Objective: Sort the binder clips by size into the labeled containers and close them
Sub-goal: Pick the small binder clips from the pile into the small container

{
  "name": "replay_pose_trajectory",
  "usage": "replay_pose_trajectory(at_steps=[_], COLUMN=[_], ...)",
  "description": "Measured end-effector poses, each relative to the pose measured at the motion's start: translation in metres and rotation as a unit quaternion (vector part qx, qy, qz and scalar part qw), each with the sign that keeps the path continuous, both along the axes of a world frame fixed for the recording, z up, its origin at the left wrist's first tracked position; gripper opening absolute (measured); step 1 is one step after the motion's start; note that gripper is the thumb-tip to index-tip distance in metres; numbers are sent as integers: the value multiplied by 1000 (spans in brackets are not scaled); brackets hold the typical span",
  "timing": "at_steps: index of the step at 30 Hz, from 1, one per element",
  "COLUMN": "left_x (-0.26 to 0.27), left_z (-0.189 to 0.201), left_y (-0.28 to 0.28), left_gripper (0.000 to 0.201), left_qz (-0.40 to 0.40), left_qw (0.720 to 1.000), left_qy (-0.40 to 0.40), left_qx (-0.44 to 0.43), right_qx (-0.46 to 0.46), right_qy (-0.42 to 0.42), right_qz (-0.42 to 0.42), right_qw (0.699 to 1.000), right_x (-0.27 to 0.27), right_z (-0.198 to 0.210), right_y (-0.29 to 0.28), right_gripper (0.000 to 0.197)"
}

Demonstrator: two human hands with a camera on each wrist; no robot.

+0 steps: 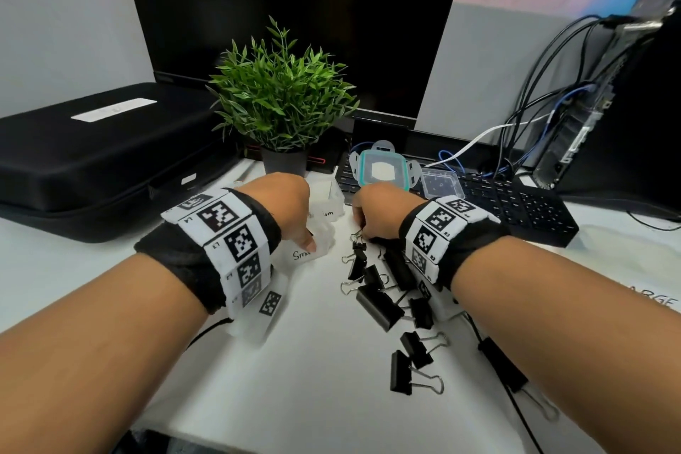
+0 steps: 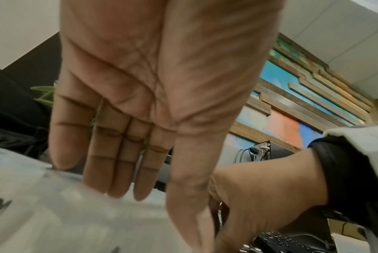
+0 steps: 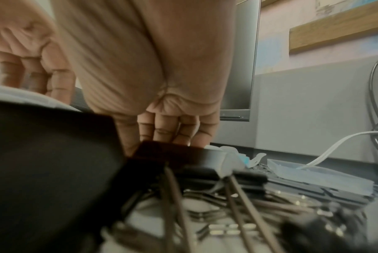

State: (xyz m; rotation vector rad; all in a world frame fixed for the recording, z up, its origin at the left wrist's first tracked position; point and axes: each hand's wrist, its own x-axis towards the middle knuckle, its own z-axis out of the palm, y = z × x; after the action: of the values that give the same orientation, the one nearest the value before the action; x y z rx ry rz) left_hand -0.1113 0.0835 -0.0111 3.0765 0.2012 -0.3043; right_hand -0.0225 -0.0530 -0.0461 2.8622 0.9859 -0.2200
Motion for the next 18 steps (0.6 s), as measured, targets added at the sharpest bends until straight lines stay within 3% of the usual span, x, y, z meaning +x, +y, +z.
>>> replay_pose_trajectory(at_steps=[5,12,15,18], left_x=[0,5,6,4], left_z=[-3,0,-1,-3], left_y=[-3,-15,-18,-13], left_gripper=[46,18,10,12], left_qz=[-21,-9,-5,13], left_qw=[1000,982,977,977], left_qy=[-7,-133,-157,-151], left_qx=[-19,-134,-143,-149], right_qx=[115,290,319,310], right_qy=[23,103,119,107], right_qz=[-16,-17,-4,-5], right_qw=[993,951,940,945], right_x=[0,-8,-14,-20], right_z=[10,23,30,33], right_y=[-13,-17,-13,-10], right_gripper=[12,17,23,13])
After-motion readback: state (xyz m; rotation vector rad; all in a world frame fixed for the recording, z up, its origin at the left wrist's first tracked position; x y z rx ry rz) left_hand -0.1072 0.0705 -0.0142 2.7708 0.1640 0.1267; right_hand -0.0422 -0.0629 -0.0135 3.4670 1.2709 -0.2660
